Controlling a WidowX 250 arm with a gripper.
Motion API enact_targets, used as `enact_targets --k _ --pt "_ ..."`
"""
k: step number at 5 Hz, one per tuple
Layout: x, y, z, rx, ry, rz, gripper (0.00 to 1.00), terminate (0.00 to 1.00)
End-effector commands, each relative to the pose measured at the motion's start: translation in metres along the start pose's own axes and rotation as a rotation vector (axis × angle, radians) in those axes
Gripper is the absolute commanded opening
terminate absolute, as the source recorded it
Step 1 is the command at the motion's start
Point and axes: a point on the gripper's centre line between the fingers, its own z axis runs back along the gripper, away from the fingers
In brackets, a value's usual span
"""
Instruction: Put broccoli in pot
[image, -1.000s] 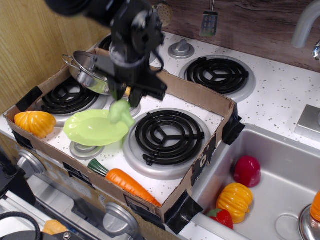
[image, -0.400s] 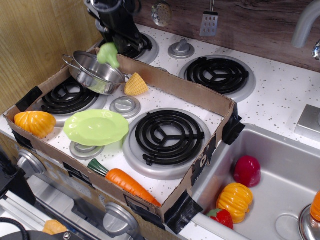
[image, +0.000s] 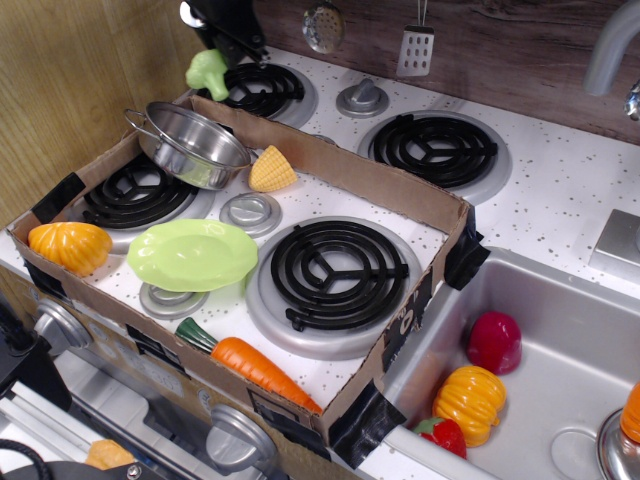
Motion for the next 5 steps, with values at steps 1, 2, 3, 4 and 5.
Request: enact_targets --k 1,2,3,4,5 --pt "-0.011 -0.004 0.000 0.038 -0.030 0.032 1.00 0.00" --pt "-0.004 -0.015 0.004 0.029 -0.009 0.020 1.00 0.00" --pt "0.004 -0.028 0.017 -0.076 0.058 0.004 1.00 0.00" --pt "0.004 -0.028 0.017 -0.076 0.058 0.004 1.00 0.00" --pt "0.004 -0.028 0.017 -0.076 0.058 0.004 1.00 0.00"
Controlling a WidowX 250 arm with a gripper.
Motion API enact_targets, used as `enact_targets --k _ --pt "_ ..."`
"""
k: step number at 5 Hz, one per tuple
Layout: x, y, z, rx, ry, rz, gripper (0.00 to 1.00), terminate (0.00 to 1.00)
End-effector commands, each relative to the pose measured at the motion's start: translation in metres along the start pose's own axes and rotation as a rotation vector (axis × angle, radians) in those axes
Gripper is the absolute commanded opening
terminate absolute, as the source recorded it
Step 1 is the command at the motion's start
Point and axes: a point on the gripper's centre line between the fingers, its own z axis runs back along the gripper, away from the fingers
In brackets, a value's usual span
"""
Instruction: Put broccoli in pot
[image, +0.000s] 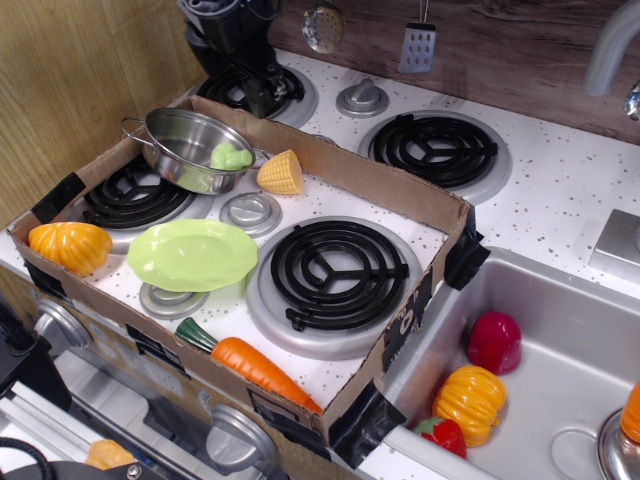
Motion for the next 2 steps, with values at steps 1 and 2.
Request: enact_targets --k 1,2 --pt "0.0179 0.0045 0.0206 0.043 -0.055 0.003 1.00 0.00" --pt "0.0179 0.0045 0.0206 0.043 -0.055 0.003 1.00 1.00"
